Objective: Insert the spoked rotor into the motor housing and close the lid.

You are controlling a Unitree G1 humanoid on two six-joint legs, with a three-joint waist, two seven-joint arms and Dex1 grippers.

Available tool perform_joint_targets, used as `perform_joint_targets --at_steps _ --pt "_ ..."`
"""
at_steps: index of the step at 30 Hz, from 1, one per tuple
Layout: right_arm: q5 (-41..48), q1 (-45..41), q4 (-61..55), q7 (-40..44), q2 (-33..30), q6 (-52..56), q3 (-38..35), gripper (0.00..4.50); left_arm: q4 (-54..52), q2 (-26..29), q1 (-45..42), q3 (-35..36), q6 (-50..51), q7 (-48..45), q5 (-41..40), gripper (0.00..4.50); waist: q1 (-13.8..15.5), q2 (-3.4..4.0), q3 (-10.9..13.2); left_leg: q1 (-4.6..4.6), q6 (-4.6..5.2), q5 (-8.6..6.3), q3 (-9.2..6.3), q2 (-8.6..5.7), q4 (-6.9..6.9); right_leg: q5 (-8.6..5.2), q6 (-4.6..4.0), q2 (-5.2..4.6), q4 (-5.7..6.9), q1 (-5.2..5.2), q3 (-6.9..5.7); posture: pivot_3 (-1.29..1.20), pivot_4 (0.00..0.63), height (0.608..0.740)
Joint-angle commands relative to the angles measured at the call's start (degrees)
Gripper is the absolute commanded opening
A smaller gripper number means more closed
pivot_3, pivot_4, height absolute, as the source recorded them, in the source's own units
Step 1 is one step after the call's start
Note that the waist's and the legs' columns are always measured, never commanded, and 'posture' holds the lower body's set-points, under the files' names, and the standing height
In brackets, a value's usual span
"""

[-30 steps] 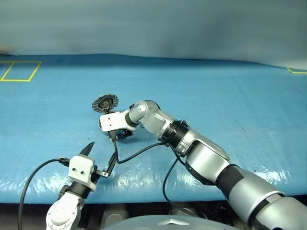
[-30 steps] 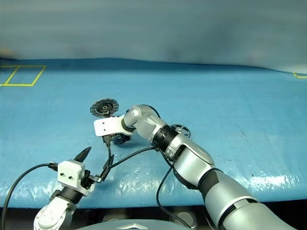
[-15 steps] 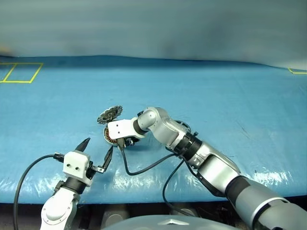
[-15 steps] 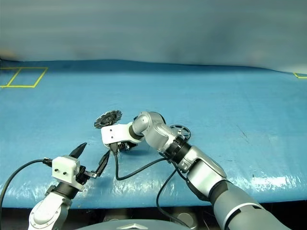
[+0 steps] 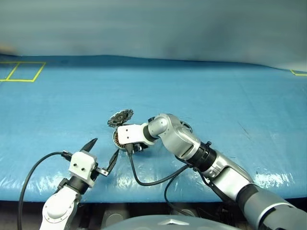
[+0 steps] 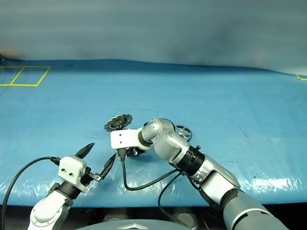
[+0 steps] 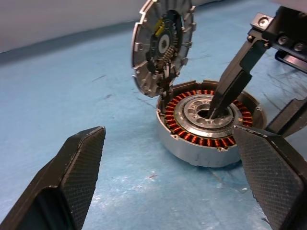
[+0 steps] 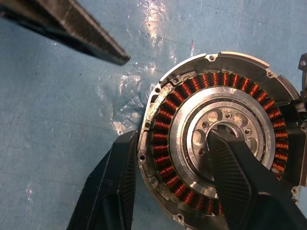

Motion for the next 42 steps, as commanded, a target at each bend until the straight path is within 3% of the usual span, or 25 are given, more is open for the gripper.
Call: perform_joint_targets --at_steps 1,8,16,20,25,30,33,42 --pt "0.45 1.62 0.68 -0.35 -0.79 4.20 0.92 2.25 -2.72 2.14 0.46 -1.81 0.12 -3.21 -1.29 4.50 -0.03 0.01 0.00 0.00 0.00 0.00 0.00 0.00 -0.01 0.00 0.00 0.00 0.00 -0.01 0.00 0.00 0.150 0.740" --pt "2.29 0.96 -2.20 -1.66 -0.45 7.99 0.25 4.48 -1.93 4.30 0.98 -3.76 0.43 -6.29 -2.23 4.50 -0.11 0.02 0.03 -0.02 0.00 0.00 0.00 0.01 -0.01 0.00 0.00 0.00 -0.01 -0.05 0.00 0.00 0.150 0.740" --pt "9.48 -3.11 -14.77 1.53 -3.76 15.73 -4.91 4.48 2.30 0.39 0.01 -3.46 -5.60 -5.70 -3.83 4.50 -0.12 0.01 0.16 -0.23 0.00 0.00 0.00 0.01 -0.03 0.01 0.00 0.00 -0.03 -0.25 -0.01 0.00 0.150 0.740" --pt "16.39 -2.39 -21.20 0.13 -4.09 22.00 -13.92 4.48 3.70 0.18 -0.13 -4.23 -6.09 -6.48 -3.99 4.50 -0.35 0.00 0.16 -0.32 0.00 0.00 0.00 0.04 -0.24 0.00 -0.02 0.03 -0.01 -0.21 -0.01 0.00 0.150 0.740" --pt "16.32 5.81 -27.18 -12.96 -3.29 25.80 -23.58 4.48 4.41 0.53 0.66 -4.55 -7.05 -8.25 -5.70 4.50 0.02 -0.08 0.13 -0.39 0.00 0.00 -0.01 0.03 -0.35 -0.03 -0.07 0.01 -0.10 -0.26 -0.03 0.00 0.150 0.740" --pt "11.46 17.26 -23.84 -31.52 1.27 14.42 -25.81 4.48 5.11 -0.75 0.30 -4.14 -8.39 -7.38 -5.80 4.50 -0.28 -0.06 0.16 -0.43 -0.01 -0.01 0.07 0.04 -0.36 -0.04 -0.06 0.00 -0.14 -0.29 0.01 0.00 0.150 0.740" --pt "11.31 19.93 -17.79 -38.80 5.09 7.77 -27.03 4.48 5.37 -1.25 0.05 -3.91 -8.90 -6.54 -4.83 4.50 -0.92 -0.09 0.18 -0.41 0.00 0.00 0.12 0.06 -0.34 -0.03 -0.05 0.01 -0.09 -0.28 0.04 0.00 0.150 0.740" --pt "12.44 19.18 -3.66 -44.45 10.26 -2.80 -25.26 4.48 5.70 -1.24 -0.63 -3.62 -8.84 -5.20 -4.53 4.50 -0.98 -0.16 0.23 -0.40 0.01 0.00 0.11 0.06 -0.33 -0.01 -0.03 0.02 -0.08 -0.22 0.04 0.00 0.150 0.740"
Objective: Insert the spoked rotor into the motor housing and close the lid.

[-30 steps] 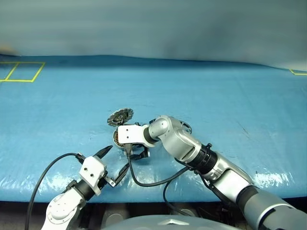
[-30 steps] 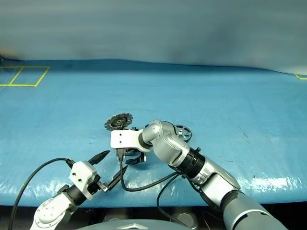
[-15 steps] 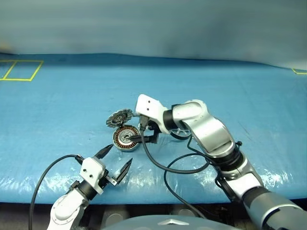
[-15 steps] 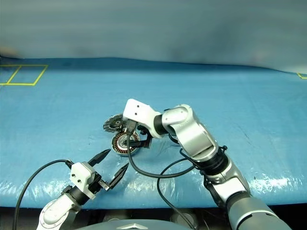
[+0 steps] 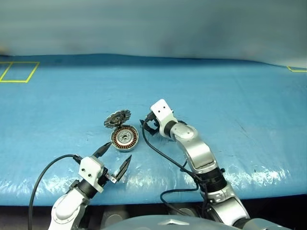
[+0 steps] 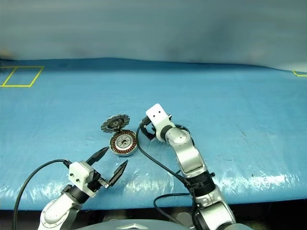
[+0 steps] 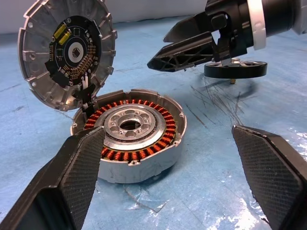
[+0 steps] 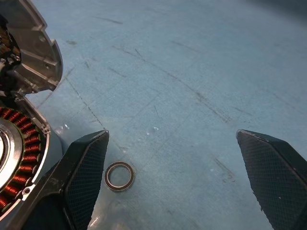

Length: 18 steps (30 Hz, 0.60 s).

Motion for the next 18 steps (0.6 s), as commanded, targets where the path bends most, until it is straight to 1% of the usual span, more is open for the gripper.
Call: perform_joint_targets --at_steps 1,5,10,13,14,15,18 --pt "0.52 -1.42 2.54 -0.87 0.93 -3.27 0.62 4.48 -0.50 -0.45 0.43 0.43 -1.16 0.79 -0.36 4.50 0.00 0.00 0.00 0.00 0.00 0.00 0.00 0.00 -0.01 0.00 0.00 0.00 0.00 0.00 0.00 0.00 0.150 0.740" --pt "1.36 -1.58 5.49 -0.30 1.45 -3.27 1.18 4.48 -1.23 -0.45 0.97 0.37 -0.82 1.30 -0.33 4.50 0.00 0.00 0.00 0.01 0.00 0.00 -0.01 0.00 0.00 0.00 0.00 0.01 0.02 0.01 0.00 0.00 0.150 0.740" --pt "0.99 0.16 6.71 1.16 0.21 -3.55 4.33 4.48 -2.08 -0.72 1.99 0.34 -0.29 3.38 1.03 4.50 -0.01 0.00 0.00 0.03 0.00 0.00 -0.01 0.01 -0.01 0.00 0.00 0.01 0.01 0.01 0.00 0.00 0.150 0.740" --pt "1.11 0.73 7.74 0.89 0.30 -3.39 4.85 4.48 -2.28 -0.78 2.21 0.19 -0.08 3.99 1.43 4.50 -0.03 0.00 0.00 0.04 0.00 0.00 -0.01 0.01 0.00 0.00 0.00 0.01 0.02 0.02 0.00 0.00 0.150 0.740" --pt "1.31 0.87 8.31 0.60 0.66 -2.98 4.67 4.09 -2.32 -0.77 2.26 0.08 0.01 4.15 1.53 4.50 -0.03 0.00 0.00 0.07 0.00 0.00 -0.01 0.01 0.00 -0.01 0.00 0.01 0.02 0.04 0.00 0.00 0.150 0.740" --pt "1.45 0.93 8.72 0.39 0.91 -2.70 4.53 3.91 -2.35 -0.75 2.27 0.00 0.09 4.28 1.60 4.50 -0.05 0.00 0.00 0.11 0.00 0.00 -0.01 0.01 0.00 -0.01 -0.01 0.01 0.02 0.07 0.00 0.00 0.150 0.740" --pt "2.56 1.06 9.98 0.00 1.99 -0.44 3.27 2.91 -2.47 -0.83 2.28 -0.21 0.33 4.69 1.70 4.50 -0.06 -0.01 -0.01 0.27 0.00 0.00 -0.01 0.01 0.00 -0.02 -0.02 0.01 0.02 0.10 0.00 0.00 0.150 0.740"
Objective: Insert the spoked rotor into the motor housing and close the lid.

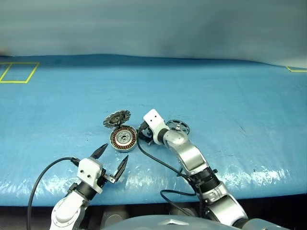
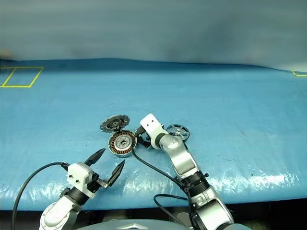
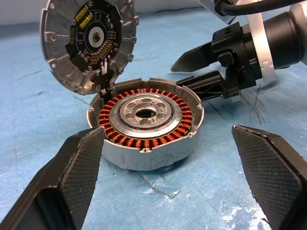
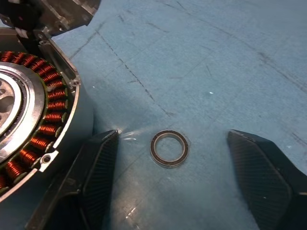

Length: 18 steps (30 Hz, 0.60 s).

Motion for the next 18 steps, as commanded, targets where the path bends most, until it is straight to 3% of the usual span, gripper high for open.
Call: perform_joint_targets --at_steps 1,7,18 --pt "1.36 0.76 2.17 -0.83 1.20 2.71 -1.16 2.55 -2.49 -0.20 0.40 -0.27 -0.04 0.66 0.28 4.50 0.00 -0.01 -0.01 0.05 0.00 0.00 0.00 0.00 0.01 -0.01 -0.01 0.00 0.00 -0.03 0.00 0.00 0.150 0.740" --pt "1.56 2.51 -1.39 -1.61 -0.17 5.42 -2.69 0.66 -2.68 -0.30 0.36 -0.71 0.24 1.28 0.72 4.50 0.20 -0.14 -0.11 0.11 0.00 0.00 0.00 0.00 0.04 -0.01 -0.01 -0.01 -0.01 -0.02 0.00 0.00 0.150 0.740" --pt "3.16 0.01 -22.52 4.09 -8.35 7.74 0.39 0.66 -1.82 -0.89 -0.94 -0.52 -0.16 1.57 0.21 4.50 0.09 -0.10 -0.05 -0.14 0.00 0.00 0.01 0.00 0.01 0.01 0.01 0.01 0.04 -0.03 0.02 0.00 0.150 0.740"
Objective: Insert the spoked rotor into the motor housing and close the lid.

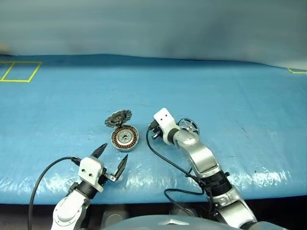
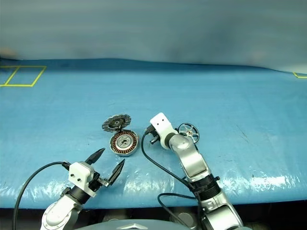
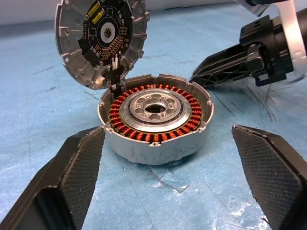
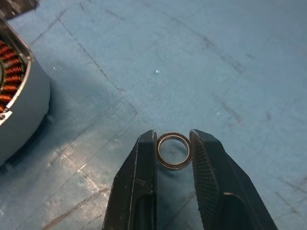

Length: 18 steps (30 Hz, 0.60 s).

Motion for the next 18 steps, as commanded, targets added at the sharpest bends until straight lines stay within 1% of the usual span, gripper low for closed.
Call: perform_joint_targets --at_steps 1,3,6,10,18 --pt "1.65 -1.91 -8.51 3.50 -0.66 -0.30 3.09 0.66 -1.72 -0.41 -0.02 0.05 -0.69 -0.08 -1.16 4.50 -0.16 0.00 0.00 0.02 0.00 0.00 -0.01 0.02 -0.04 -0.01 -0.01 0.02 0.00 0.00 -0.01 0.00 0.150 0.740" --pt "2.54 -2.07 -10.70 4.78 -0.53 0.27 4.74 0.66 -1.70 -0.27 -0.30 0.56 -0.52 -0.36 -2.12 4.50 -0.06 -0.02 -0.01 0.02 0.00 0.00 -0.01 0.02 -0.12 -0.02 -0.03 0.02 0.00 -0.02 -0.02 0.00 0.150 0.740" --pt "4.46 -1.98 -11.26 5.42 1.48 1.54 6.97 0.66 -1.88 0.16 -0.64 1.01 -0.17 -0.76 -2.79 4.50 0.04 -0.02 0.00 0.01 0.00 0.00 -0.03 0.02 -0.14 -0.03 -0.05 0.02 -0.02 -0.01 -0.03 0.00 0.150 0.740" --pt "3.82 -1.52 -8.21 4.05 3.47 0.17 10.54 0.66 -2.52 0.37 -0.37 1.26 0.22 -1.09 -3.25 4.50 0.02 -0.03 0.00 0.02 0.00 0.00 -0.02 0.01 -0.08 -0.03 -0.05 0.01 -0.02 0.00 -0.03 0.00 0.150 0.740" --pt "3.49 -1.29 -1.44 1.59 6.56 -2.43 12.22 0.66 -3.01 0.60 1.27 0.04 0.20 -1.68 -2.88 4.50 0.00 -0.05 0.01 0.03 0.00 0.00 -0.02 0.01 0.00 -0.03 -0.04 0.01 -0.02 -0.05 -0.02 0.00 0.150 0.740"
